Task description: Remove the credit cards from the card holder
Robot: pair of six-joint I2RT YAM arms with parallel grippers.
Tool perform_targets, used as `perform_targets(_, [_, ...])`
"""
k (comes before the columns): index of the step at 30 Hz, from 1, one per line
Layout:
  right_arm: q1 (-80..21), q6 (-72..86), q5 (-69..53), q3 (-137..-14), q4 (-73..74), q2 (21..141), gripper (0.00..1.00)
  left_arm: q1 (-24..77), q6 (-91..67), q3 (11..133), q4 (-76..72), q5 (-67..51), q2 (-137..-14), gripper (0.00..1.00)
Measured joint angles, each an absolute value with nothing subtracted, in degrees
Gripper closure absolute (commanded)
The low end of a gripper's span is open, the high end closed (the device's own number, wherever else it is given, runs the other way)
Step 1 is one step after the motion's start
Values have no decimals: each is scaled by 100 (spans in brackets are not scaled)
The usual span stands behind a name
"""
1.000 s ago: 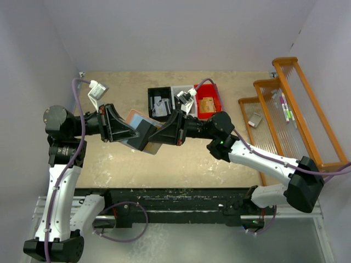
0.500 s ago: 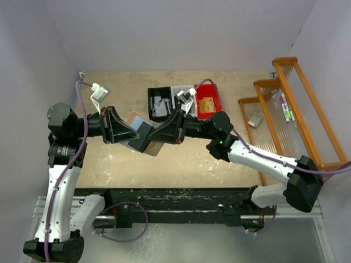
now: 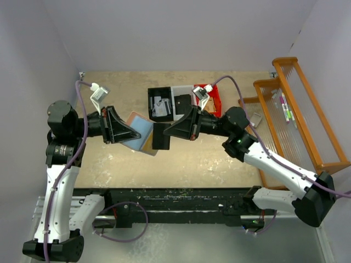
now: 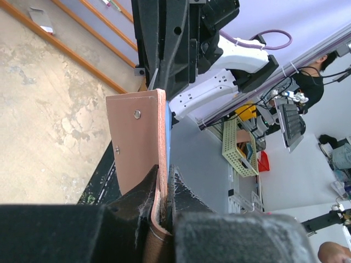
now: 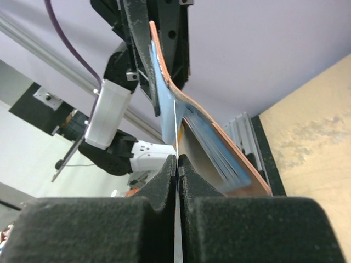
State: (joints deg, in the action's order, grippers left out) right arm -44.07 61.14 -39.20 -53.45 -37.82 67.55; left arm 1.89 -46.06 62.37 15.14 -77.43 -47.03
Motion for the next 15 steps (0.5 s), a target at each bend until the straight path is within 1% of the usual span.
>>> perform_targets(3, [-4178,5802,-4036,-5360,-3214,6582,100,191,-4427,6281,1682,-7730,-4705,94])
perform_targets(6, [-3811,5323,-4169,-5583,-2283,6528,100,189,-3905,6488,2228,-7572,-4777,96])
perform_targets(11, [-3004,4397,-4143,-6154,-832,6641,100,193,-2233,7100,3566,-6556,-5024,96])
perform_targets(15, [-2703,3636,-3656,-6772,102,7214,100,193,-1284,7203,4185,-5854,-5065,96])
